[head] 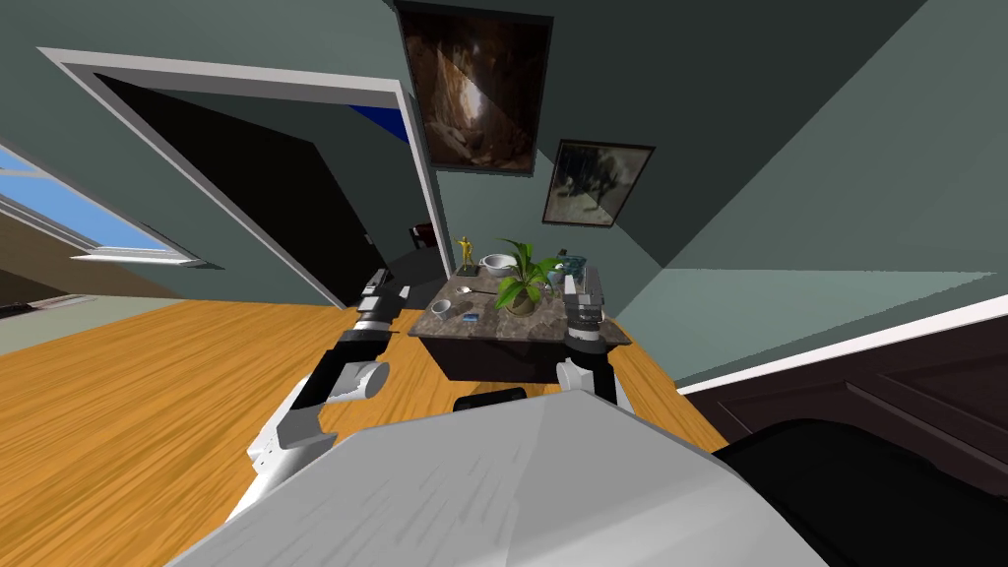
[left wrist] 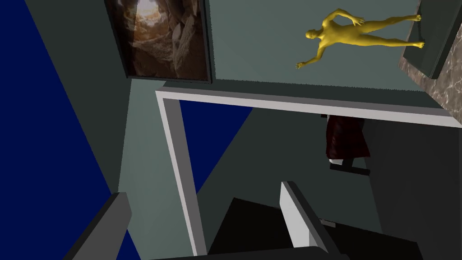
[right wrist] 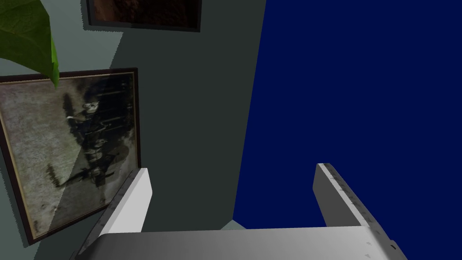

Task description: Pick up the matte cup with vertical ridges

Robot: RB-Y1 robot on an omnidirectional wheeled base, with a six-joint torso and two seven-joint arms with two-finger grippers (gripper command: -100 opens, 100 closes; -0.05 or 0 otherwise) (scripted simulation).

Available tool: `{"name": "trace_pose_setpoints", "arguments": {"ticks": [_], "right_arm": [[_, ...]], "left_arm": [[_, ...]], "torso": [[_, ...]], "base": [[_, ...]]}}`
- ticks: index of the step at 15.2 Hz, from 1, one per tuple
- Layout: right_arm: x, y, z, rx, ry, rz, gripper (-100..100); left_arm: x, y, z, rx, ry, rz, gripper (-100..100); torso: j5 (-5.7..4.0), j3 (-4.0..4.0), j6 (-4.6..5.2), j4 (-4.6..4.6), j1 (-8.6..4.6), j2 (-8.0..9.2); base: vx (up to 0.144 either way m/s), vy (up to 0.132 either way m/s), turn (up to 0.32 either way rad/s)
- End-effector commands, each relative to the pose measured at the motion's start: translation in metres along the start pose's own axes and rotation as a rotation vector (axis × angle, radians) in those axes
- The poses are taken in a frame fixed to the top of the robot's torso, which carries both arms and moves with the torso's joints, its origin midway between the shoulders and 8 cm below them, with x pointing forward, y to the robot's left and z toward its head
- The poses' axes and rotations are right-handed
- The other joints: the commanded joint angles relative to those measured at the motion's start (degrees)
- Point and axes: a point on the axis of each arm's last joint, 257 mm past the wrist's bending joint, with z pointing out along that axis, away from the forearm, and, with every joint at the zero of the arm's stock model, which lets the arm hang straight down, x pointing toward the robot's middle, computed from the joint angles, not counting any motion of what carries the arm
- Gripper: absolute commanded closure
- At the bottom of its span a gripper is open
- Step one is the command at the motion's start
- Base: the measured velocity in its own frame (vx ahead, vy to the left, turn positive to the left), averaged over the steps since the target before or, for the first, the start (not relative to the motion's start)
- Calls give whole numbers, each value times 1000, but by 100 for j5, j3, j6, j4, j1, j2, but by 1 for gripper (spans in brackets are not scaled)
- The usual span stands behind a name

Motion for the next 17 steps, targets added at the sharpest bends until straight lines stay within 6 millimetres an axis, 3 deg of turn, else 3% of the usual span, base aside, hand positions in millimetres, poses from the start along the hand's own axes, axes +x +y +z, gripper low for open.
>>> {"name": "trace_pose_setpoints", "arguments": {"ticks": [1, 6, 9, 10, 17], "right_arm": [[0, 0, 0, 0, 0, 0, 0], [0, 0, 0, 0, 0, 0, 0], [0, 0, 0, 0, 0, 0, 0], [0, 0, 0, 0, 0, 0, 0], [0, 0, 0, 0, 0, 0, 0]], "left_arm": [[-5, 20, 4, -62, -5, 0, -100], [-24, 57, 15, -175, -15, 4, -100], [-26, 68, 13, -219, -22, 5, -100], [-36, 80, 18, -254, -28, 6, -100], [-50, 112, 17, -375, -52, 8, -100]], "torso": [[0, 0, 0, 0, 0, 0], [-2, 0, -1, 0, -6, 1], [-1, 0, -1, 0, -5, 0], [0, 0, -1, 0, 0, -1], [0, 0, -1, 0, -2, 0]], "base": [[-17, -40, -24], [-17, -44, -15], [-14, -34, -11], [-13, -34, -25], [-12, -33, -14]]}}
